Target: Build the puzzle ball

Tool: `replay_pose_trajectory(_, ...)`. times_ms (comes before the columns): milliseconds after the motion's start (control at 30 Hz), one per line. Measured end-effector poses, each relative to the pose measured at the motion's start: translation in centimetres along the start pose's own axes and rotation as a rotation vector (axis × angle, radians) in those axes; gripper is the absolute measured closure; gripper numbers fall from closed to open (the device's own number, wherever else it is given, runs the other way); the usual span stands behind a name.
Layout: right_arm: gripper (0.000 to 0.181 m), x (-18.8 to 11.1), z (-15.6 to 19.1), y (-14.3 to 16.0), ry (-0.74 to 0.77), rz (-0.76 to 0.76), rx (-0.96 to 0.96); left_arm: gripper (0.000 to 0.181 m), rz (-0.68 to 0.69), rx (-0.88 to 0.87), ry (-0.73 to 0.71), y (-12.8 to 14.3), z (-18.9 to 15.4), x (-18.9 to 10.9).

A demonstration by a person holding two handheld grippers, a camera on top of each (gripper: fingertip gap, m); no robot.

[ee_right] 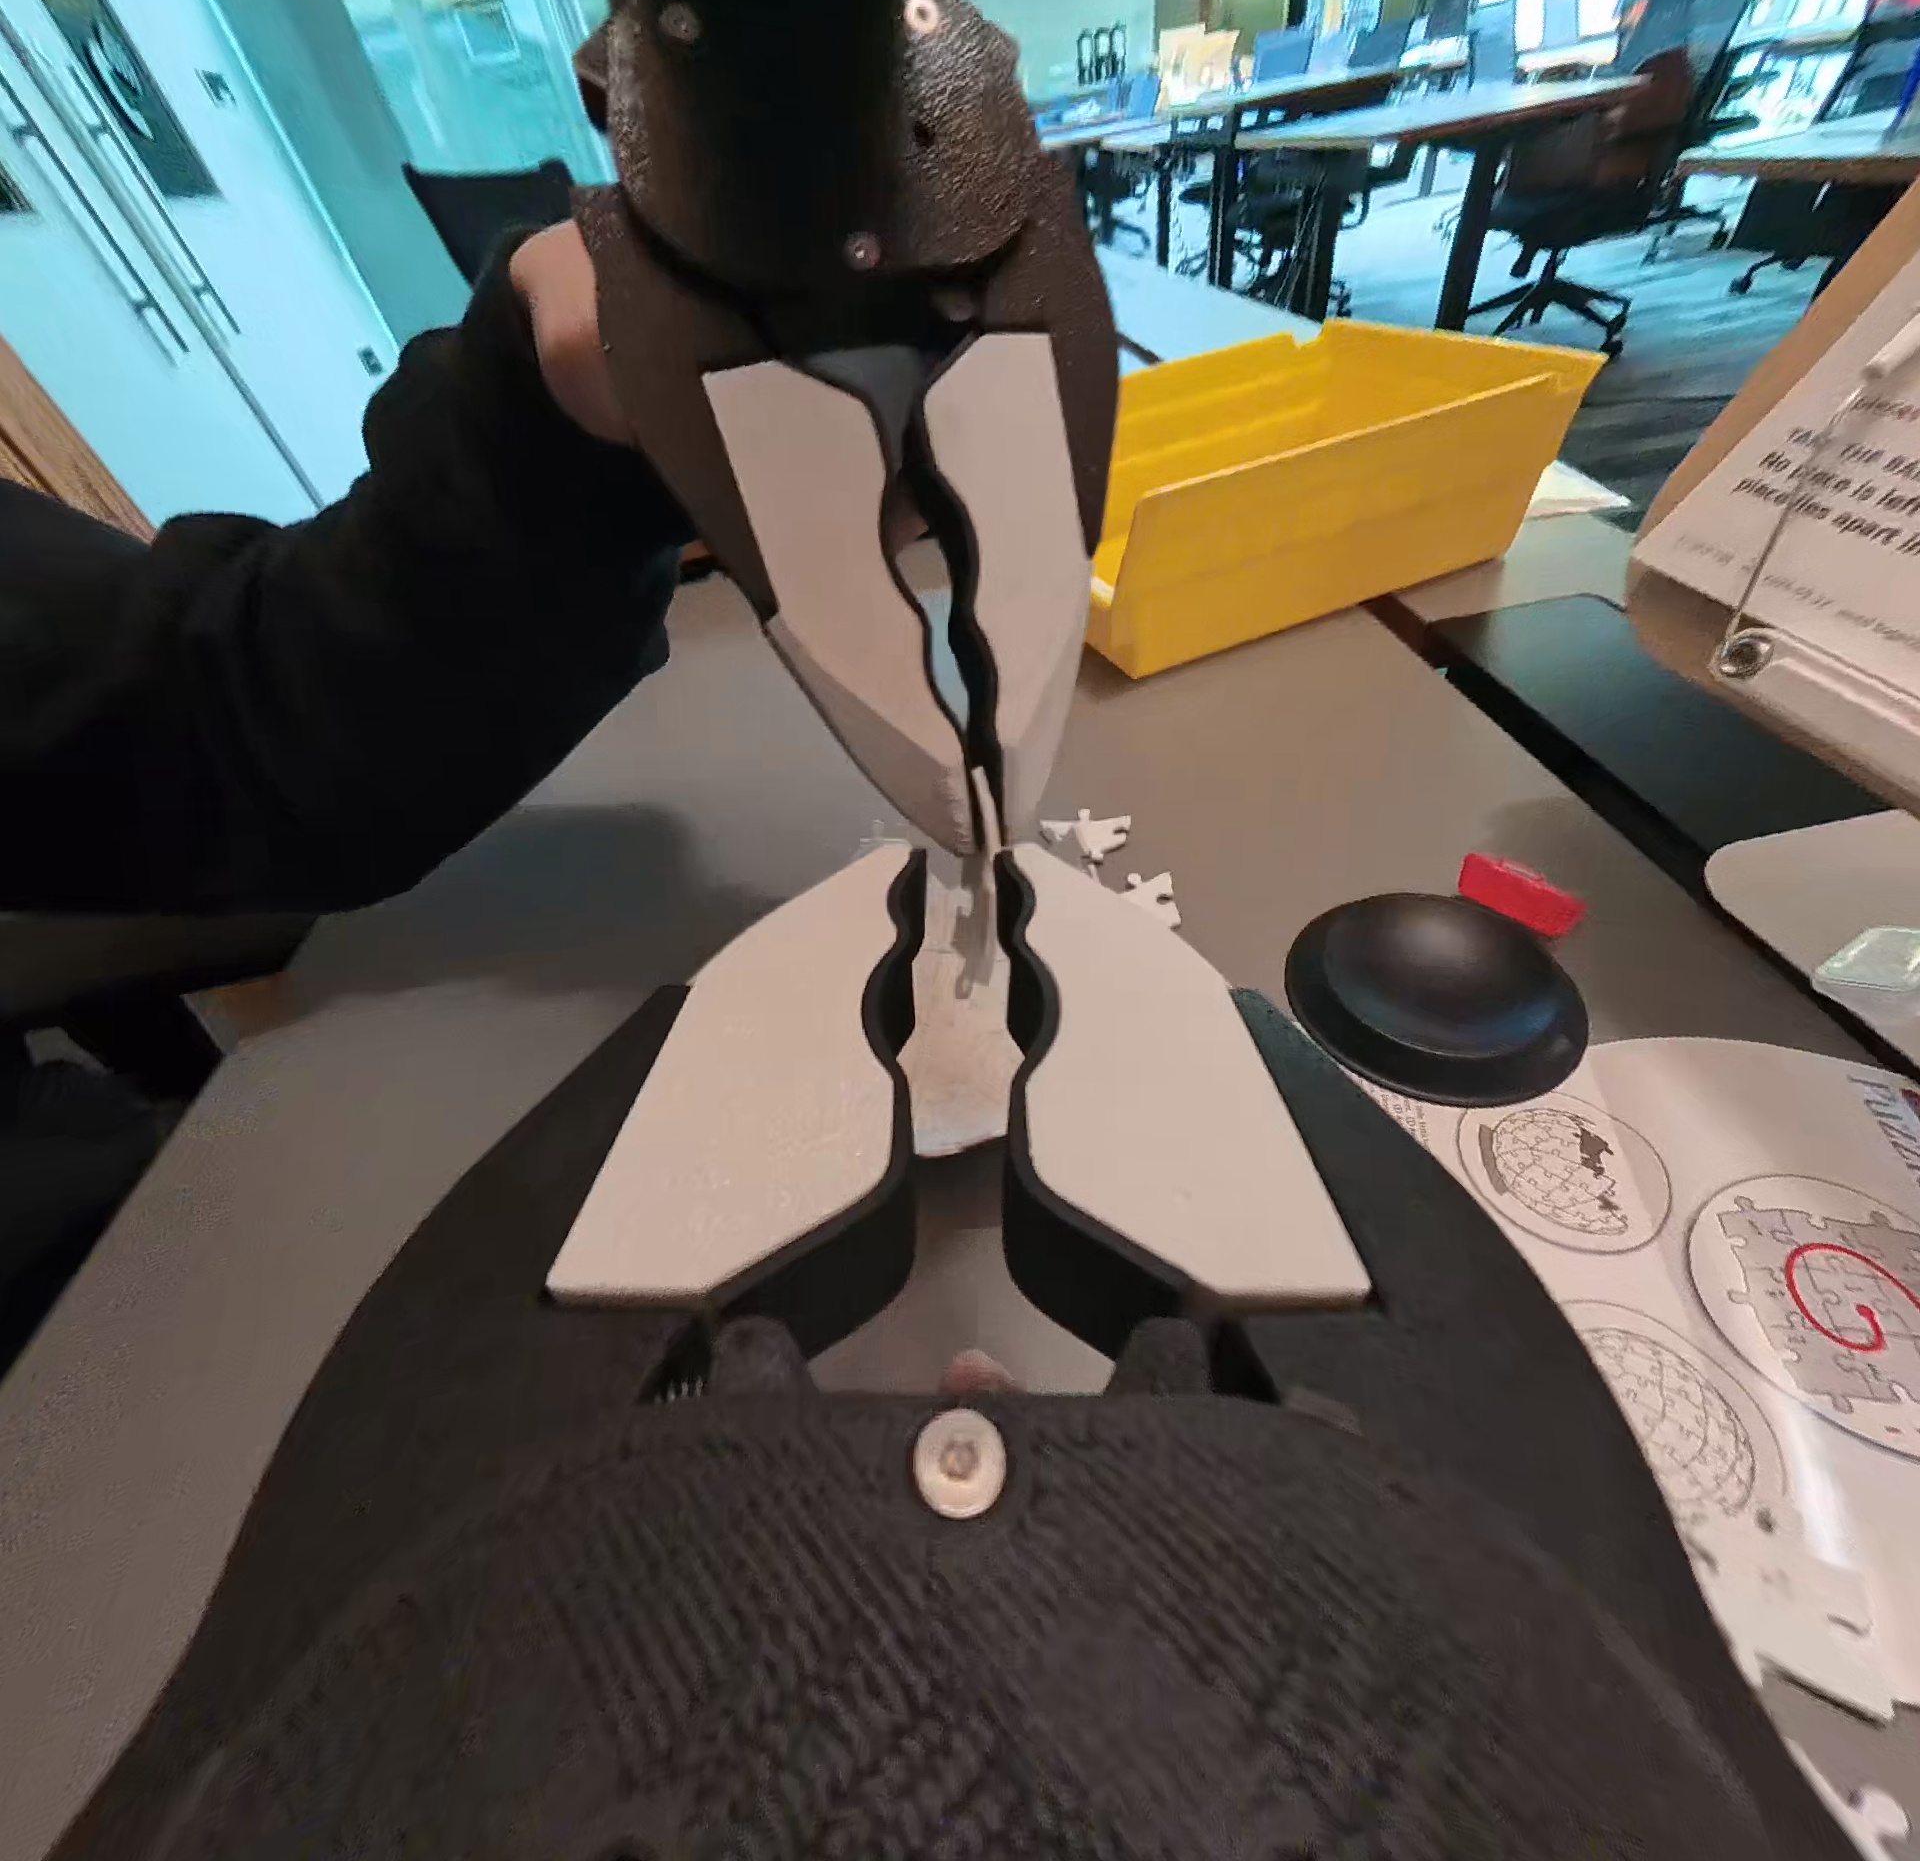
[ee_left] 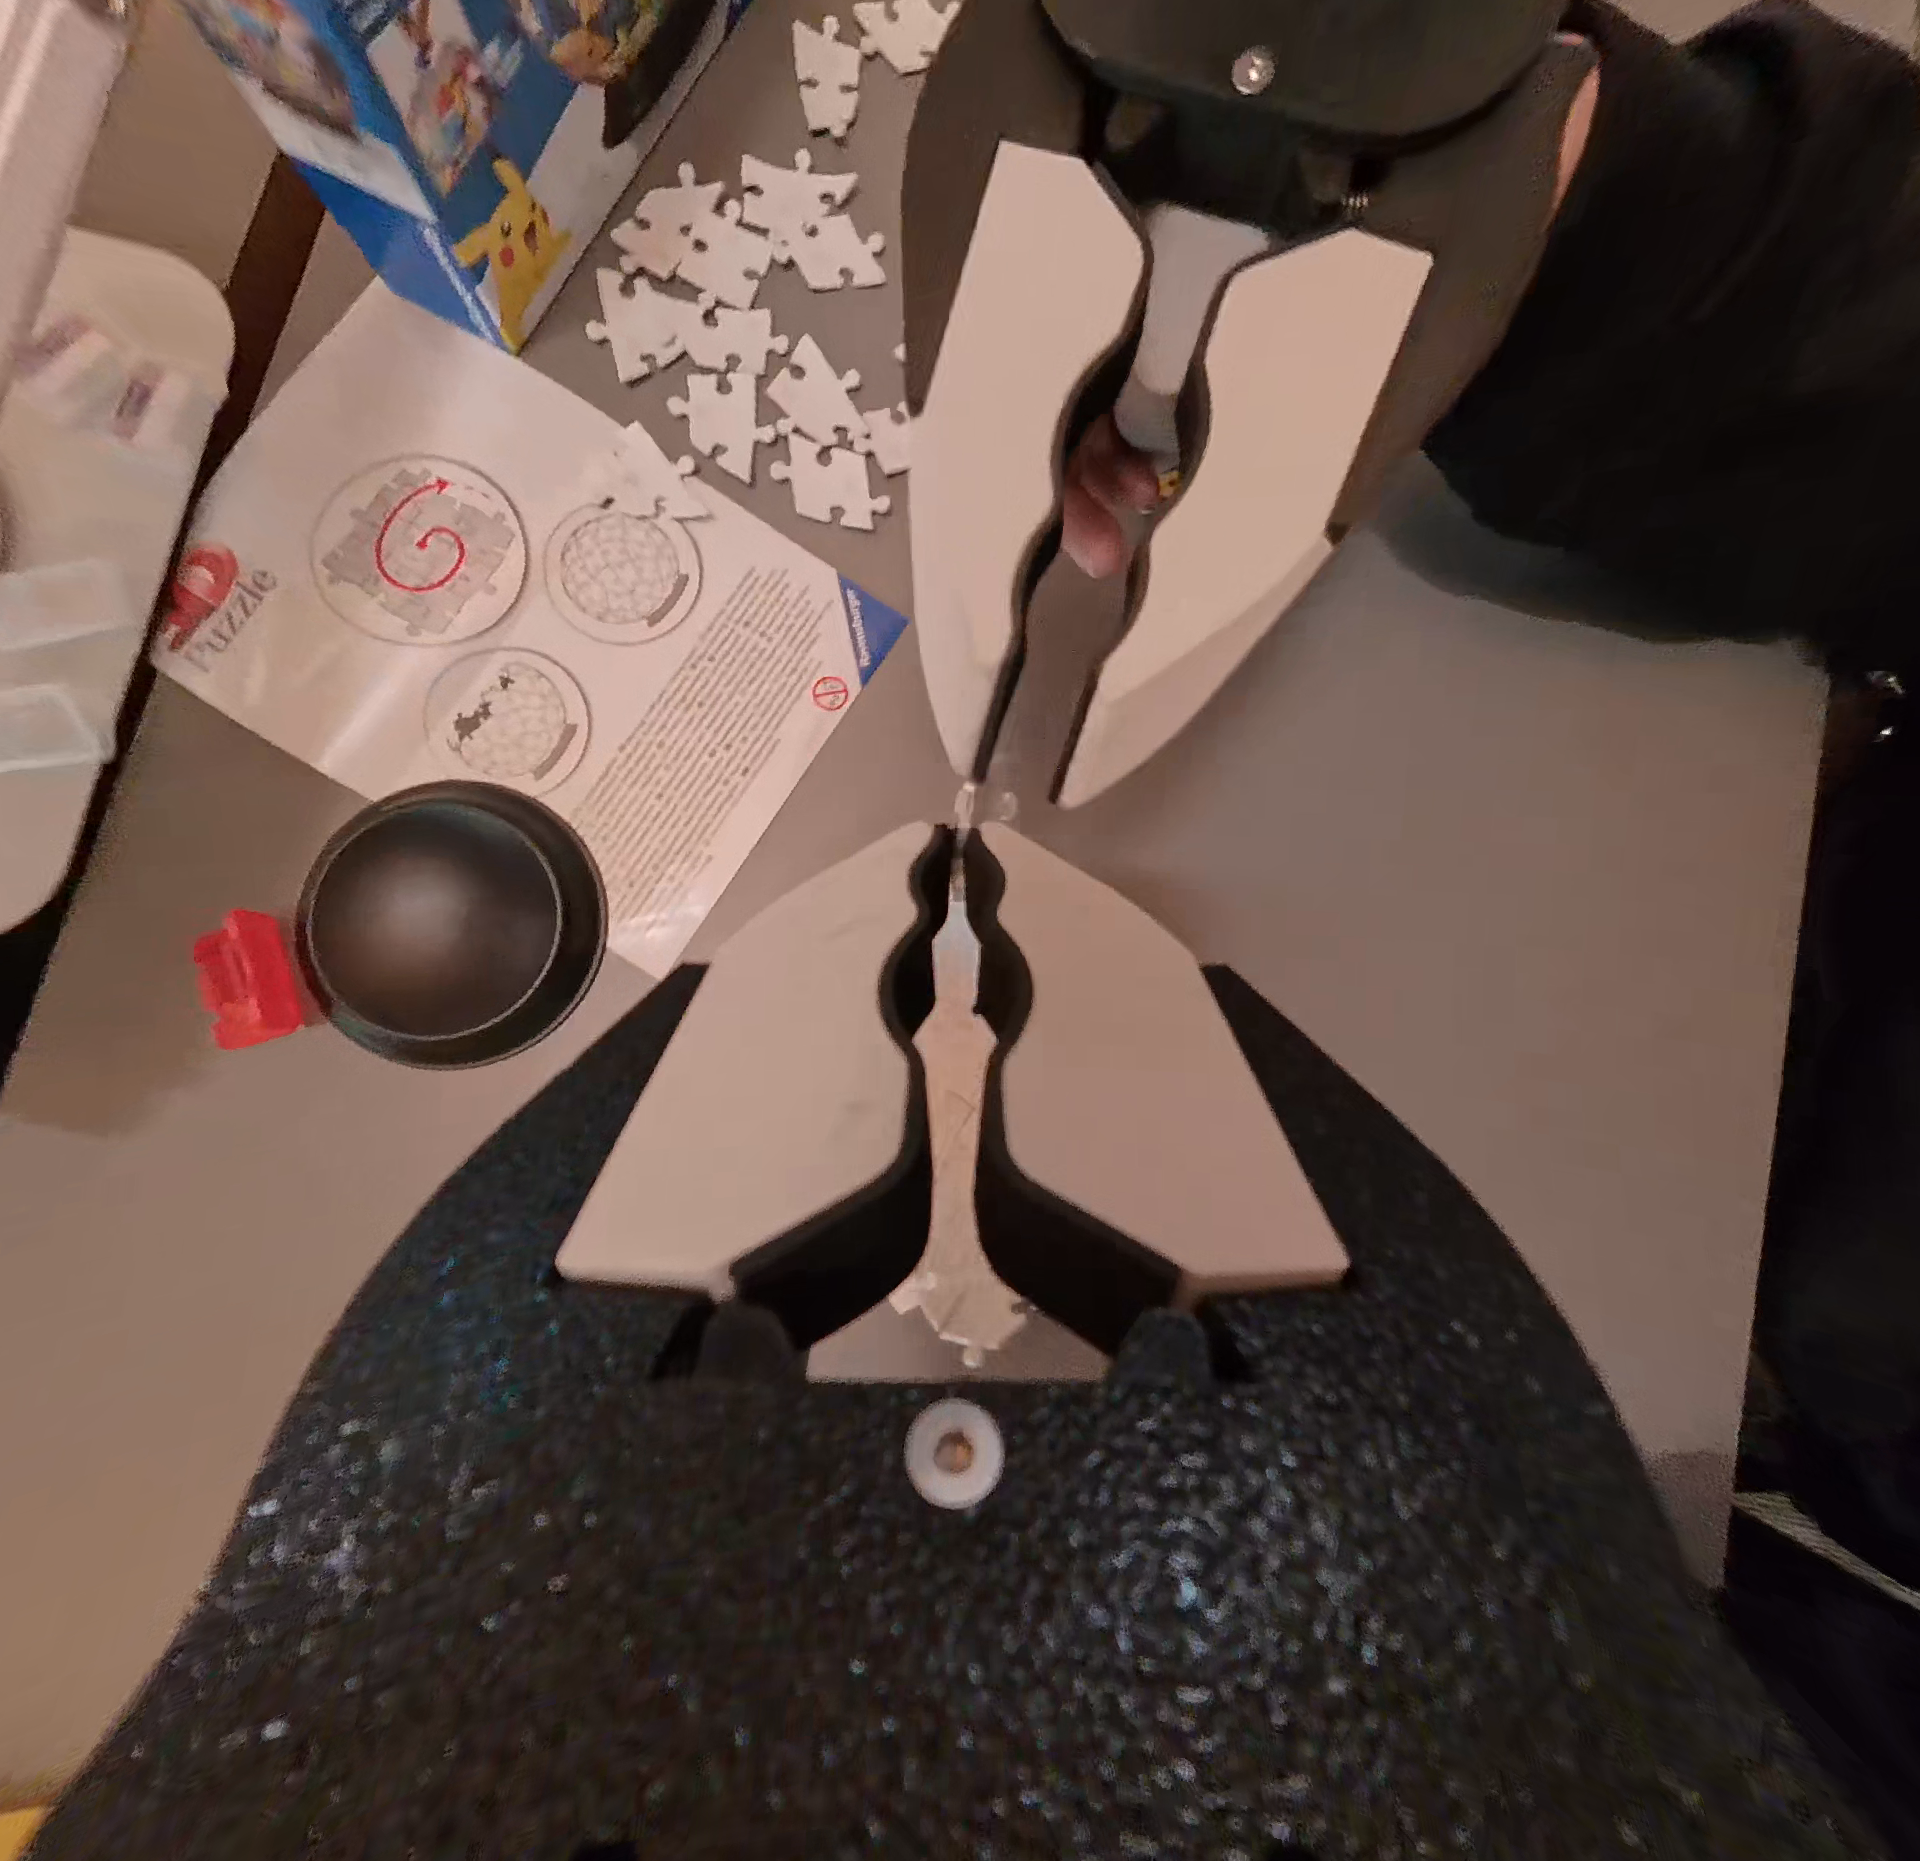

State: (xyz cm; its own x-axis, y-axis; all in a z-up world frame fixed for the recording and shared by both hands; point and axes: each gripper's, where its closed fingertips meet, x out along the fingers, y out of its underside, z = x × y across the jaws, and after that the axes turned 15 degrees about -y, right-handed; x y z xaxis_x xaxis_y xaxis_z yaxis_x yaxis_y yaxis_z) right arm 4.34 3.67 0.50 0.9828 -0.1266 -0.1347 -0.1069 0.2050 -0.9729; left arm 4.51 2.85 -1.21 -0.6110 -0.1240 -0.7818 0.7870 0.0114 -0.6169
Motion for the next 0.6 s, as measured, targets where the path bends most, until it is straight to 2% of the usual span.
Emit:
replay_pose_trajectory(33,0.170,0.5,-0.6,0.3,-0.005,0.014,0.011,0.180,0.003,-0.019,0.022,0.4,0.5,0.3)
replay_pose_trajectory(167,0.181,1.7,-2.9,1.9,-0.009,0.069,0.048,0.179,0.012,-0.082,0.094,1.8,2.2,1.7)
replay_pose_trajectory(367,0.163,2.2,-5.4,3.4,-0.024,0.083,0.142,0.179,0.004,-0.149,0.144,3.4,4.3,3.0)
replay_pose_trajectory(500,0.159,2.2,-5.8,4.0,-0.047,0.080,0.206,0.179,-0.076,-0.183,0.179,2.5,4.4,2.4)
replay_pose_trajectory(600,0.168,2.3,-5.8,4.2,-0.058,0.073,0.202,0.179,-0.100,-0.184,0.178,2.3,4.5,2.6)
